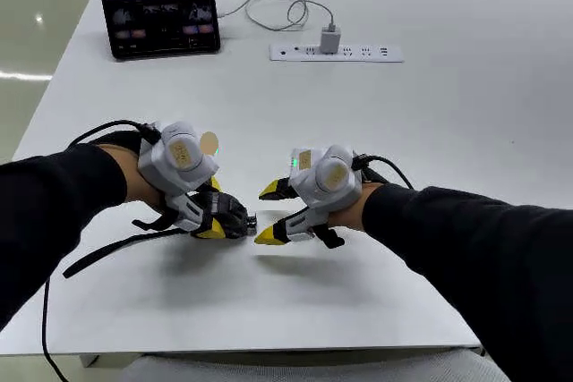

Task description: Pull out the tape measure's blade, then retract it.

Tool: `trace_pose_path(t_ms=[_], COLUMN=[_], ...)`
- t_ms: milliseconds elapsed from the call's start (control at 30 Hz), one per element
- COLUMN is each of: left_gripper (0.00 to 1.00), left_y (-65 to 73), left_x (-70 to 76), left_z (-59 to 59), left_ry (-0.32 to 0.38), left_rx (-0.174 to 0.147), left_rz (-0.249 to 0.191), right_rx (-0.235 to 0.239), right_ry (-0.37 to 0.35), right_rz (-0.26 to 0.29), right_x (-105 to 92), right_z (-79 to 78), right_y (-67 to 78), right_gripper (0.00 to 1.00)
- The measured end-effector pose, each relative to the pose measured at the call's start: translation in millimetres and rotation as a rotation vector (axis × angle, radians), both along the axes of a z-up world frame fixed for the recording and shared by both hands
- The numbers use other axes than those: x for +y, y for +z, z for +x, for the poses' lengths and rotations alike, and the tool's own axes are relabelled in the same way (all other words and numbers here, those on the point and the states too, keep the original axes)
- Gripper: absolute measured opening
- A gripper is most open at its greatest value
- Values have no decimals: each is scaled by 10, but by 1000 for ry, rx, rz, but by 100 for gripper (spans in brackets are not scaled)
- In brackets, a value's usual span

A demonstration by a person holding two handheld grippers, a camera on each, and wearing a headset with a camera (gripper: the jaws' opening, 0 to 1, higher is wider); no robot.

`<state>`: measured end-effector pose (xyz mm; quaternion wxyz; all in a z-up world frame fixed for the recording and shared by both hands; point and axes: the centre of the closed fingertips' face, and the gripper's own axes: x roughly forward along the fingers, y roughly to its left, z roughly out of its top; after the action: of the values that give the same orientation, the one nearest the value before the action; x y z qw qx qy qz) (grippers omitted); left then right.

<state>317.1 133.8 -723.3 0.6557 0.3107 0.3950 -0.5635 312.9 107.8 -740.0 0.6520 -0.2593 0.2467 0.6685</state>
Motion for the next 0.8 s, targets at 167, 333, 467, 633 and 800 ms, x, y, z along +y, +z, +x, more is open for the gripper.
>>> trace_pose_path(t_ms=[167, 333, 467, 633, 800], left_gripper=[34, 34, 34, 34, 34], left_y=[-8, -14, -15, -13, -12], left_x=[-8, -6, -7, -14, -15], left_z=[-13, -8, -11, -15, -16], left_ry=[-21, -30, -39, -45, -42], left_rx=[4, 3, 6, 5, 4], left_rz=[13, 10, 13, 12, 7], right_rx=[-5, 21, 26, 27, 1], right_ry=[-19, -33, -11, 6, 26], right_rz=[1, -14, -21, -31, -44], right_x=[69, 57, 69, 75, 81], right_z=[44, 47, 17, -1, -9], right_y=[-48, -117, -141, -175, -192], right_gripper=[24, 17, 14, 12, 11])
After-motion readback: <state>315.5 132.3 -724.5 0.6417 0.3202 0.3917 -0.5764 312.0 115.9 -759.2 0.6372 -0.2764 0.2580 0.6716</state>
